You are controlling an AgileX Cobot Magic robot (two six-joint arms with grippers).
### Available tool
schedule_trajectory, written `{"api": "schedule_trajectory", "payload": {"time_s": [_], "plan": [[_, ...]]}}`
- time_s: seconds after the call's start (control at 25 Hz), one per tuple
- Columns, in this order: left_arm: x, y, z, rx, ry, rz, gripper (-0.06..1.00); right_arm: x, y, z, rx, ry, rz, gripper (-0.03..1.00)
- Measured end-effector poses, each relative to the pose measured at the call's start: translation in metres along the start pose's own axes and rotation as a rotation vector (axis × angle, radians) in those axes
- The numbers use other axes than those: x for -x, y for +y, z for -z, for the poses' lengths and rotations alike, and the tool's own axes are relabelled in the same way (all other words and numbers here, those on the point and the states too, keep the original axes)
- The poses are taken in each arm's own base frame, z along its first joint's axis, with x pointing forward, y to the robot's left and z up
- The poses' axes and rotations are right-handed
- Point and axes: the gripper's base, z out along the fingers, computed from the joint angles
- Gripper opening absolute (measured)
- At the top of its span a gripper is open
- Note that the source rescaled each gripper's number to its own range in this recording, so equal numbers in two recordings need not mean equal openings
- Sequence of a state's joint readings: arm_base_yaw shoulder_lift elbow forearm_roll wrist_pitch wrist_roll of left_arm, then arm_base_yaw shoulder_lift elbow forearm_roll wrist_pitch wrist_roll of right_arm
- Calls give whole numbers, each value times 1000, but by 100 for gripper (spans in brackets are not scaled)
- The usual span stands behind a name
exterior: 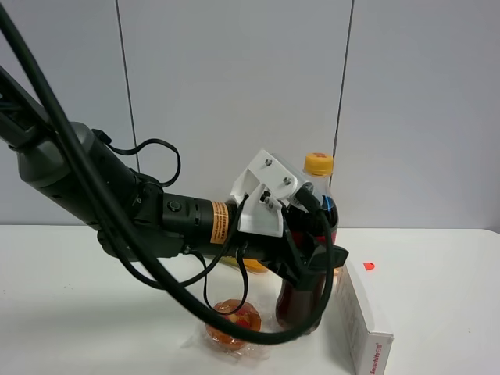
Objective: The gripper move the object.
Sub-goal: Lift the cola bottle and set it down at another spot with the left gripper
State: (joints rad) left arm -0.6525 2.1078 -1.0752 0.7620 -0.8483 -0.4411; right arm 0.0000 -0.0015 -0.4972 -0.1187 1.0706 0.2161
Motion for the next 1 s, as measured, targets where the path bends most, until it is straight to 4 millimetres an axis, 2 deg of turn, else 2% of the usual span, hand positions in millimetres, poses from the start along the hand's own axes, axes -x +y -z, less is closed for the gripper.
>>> {"api": "schedule_trajectory", "payload": {"time_s": [0.48, 0.68, 0.88, 1.0], "plan": [[-3, 0, -1, -1, 6, 3, 0, 0, 0, 0, 0, 0, 0, 100], [8, 0, -1, -10, -64, 0, 16, 0, 0, 0, 0, 0, 0, 100], [9, 0, -1, -11, -66, 0, 19, 0, 0, 0, 0, 0, 0, 100], [9, 0, -1, -11, -66, 0, 31, 0, 0, 0, 0, 0, 0, 100]]}}
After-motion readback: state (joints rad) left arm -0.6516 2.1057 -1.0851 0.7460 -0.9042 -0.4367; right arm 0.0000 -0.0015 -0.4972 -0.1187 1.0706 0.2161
